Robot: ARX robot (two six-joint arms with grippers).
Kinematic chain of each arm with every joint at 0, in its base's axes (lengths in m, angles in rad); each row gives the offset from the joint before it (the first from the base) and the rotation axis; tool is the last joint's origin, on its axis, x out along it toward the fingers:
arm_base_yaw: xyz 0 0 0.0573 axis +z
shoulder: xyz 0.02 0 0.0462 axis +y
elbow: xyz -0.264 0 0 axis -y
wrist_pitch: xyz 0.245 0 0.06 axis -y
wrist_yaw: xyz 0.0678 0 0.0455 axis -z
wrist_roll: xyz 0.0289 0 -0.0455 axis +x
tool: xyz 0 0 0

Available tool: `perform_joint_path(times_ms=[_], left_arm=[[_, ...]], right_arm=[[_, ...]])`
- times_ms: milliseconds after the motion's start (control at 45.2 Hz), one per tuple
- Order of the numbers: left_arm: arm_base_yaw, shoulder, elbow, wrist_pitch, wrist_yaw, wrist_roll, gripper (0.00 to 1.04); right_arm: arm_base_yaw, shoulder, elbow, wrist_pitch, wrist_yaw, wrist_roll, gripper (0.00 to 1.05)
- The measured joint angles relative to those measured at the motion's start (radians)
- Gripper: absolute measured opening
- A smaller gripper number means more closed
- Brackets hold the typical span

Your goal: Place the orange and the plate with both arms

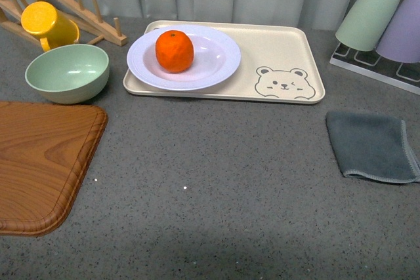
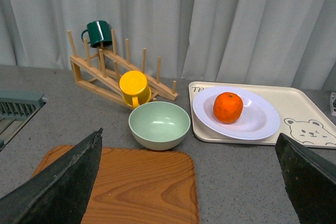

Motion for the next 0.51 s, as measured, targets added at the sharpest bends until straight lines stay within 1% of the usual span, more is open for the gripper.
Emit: perform_joint_path(times_ms=[66,177,443,465,509], left_arm=[[0.000,0.000,0.000,0.000,0.000,0.000,0.98],[0.000,0.000,0.000,0.000,0.000,0.000,0.98],[0.000,0.000,0.000,0.000,0.000,0.000,0.98],[0.000,0.000,0.000,0.000,0.000,0.000,0.98],[0.000,0.000,0.000,0.000,0.000,0.000,0.98]], right_arm=[[0.000,-0.015,0.000,-0.015,0.000,0.000,0.01],[0.000,-0.147,0.001,-0.177,-0.002,0.000,0.01],[0.000,-0.178,0.001,-0.185,-0.003,0.000,0.01],[0.000,-0.178,0.001,-0.185,-0.003,-0.001,0.02],[0.000,-0.179,0.001,-0.185,-0.003,0.000,0.08]])
